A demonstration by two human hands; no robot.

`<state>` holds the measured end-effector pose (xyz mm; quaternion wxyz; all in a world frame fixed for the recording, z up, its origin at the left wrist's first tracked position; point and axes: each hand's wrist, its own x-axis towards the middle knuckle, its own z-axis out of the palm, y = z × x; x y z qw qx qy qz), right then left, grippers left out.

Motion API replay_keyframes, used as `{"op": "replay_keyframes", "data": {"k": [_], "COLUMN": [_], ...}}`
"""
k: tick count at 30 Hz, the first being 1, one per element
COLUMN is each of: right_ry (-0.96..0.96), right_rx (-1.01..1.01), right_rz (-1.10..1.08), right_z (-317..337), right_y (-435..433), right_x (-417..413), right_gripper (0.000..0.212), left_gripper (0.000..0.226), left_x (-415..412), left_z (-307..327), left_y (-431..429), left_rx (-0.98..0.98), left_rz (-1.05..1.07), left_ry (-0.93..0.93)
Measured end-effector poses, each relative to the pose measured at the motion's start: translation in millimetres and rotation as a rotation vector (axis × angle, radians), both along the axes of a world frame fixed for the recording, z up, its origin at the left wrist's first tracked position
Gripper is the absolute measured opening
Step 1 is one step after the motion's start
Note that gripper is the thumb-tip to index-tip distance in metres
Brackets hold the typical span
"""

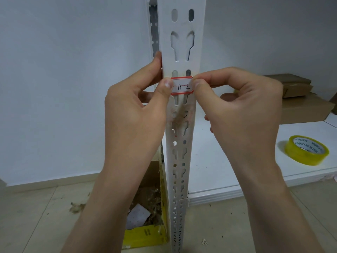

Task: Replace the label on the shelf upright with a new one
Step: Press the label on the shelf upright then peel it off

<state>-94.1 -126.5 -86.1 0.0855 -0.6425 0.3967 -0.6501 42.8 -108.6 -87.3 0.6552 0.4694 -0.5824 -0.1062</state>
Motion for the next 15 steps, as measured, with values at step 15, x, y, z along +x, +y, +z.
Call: {"op": "replay_keyframes", "data": {"k": [15], "right_ry": [-0.032], "right_rx": [-0.040], "right_rz": [0.012], "right_z": [-4.8], "right_y": [-3.2], "right_x": [2.1], "right_gripper": [0.008], "left_gripper": [0.043], "left_x": [-0.3], "left_z": [1.0], "left_y": [0.5], "left_rx": [0.000], "left_rz": [0.002], "left_ry": [-0.001]}}
